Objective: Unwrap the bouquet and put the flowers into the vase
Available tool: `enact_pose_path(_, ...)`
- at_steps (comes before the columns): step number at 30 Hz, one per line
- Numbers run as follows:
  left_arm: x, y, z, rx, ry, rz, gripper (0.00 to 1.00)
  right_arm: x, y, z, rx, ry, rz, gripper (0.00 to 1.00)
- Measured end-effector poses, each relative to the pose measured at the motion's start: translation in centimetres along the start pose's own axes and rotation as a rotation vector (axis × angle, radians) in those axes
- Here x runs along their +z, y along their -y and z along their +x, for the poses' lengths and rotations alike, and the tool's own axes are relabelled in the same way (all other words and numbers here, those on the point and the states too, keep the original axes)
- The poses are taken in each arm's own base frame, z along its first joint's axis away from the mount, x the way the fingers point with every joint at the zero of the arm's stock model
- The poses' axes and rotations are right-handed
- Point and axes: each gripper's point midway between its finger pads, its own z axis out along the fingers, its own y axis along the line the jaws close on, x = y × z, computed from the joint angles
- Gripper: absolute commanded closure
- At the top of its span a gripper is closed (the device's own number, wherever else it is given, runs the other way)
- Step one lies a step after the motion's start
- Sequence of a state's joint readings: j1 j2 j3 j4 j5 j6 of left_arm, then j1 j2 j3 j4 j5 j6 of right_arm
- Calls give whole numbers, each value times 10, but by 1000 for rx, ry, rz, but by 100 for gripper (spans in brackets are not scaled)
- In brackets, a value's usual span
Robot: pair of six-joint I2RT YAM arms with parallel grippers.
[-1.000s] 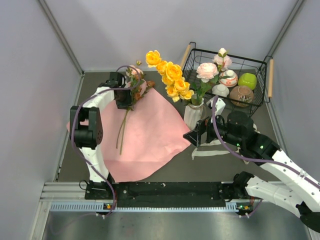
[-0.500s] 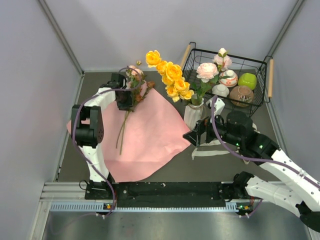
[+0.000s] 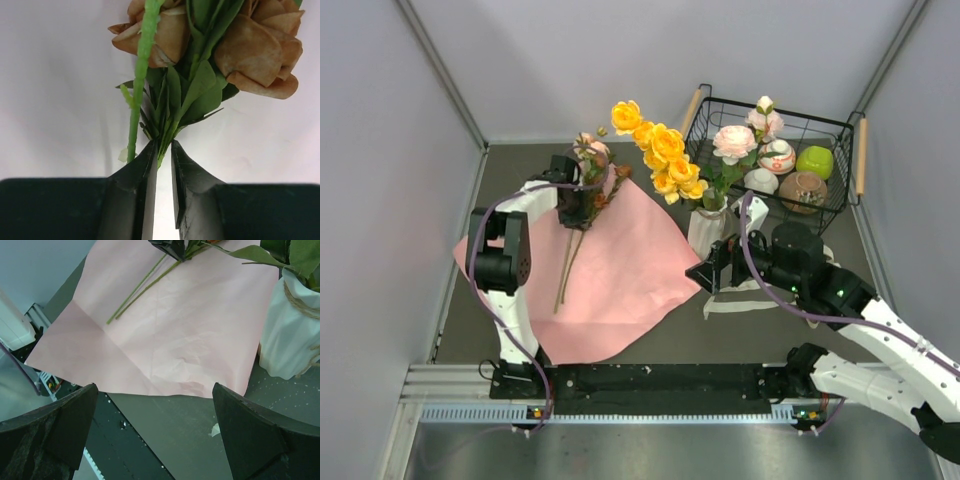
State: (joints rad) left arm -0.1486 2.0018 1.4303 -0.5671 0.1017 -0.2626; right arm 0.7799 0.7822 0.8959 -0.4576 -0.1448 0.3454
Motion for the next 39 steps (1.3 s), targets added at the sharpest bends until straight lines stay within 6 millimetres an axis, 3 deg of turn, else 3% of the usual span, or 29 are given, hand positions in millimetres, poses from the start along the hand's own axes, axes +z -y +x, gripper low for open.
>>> enact_pose_path(3, -2, 0, 0, 1, 4, 0, 92, 1, 0, 0, 1, -2, 0, 1)
enact_pose_path(4, -3, 2, 0, 3, 5, 3, 99, 1, 0, 0, 1, -2, -1, 1)
enact_pose_path(12, -10, 11, 3, 1, -11, 40, 100, 1, -1, 1, 15, -5, -4, 1)
enact_pose_path(17, -35, 24, -2, -15, 16, 97, 100, 1, -2, 1, 21, -6, -5, 1)
enact_pose_path(21, -75, 39, -12, -24, 93, 161, 100, 2, -3, 1, 29, -9, -12, 1)
enact_pose_path(33, -225, 68, -19, -43, 387, 373, 100, 22, -19, 3, 84, -49, -97, 4)
enact_pose_path(36, -272, 77, -18, -17, 514, 443, 100, 28, -29, 0, 87, -61, -130, 5)
enact_pose_path(39, -322, 87, -9, 15, 661, 529, 100, 34, -55, -17, 61, -47, -194, 8)
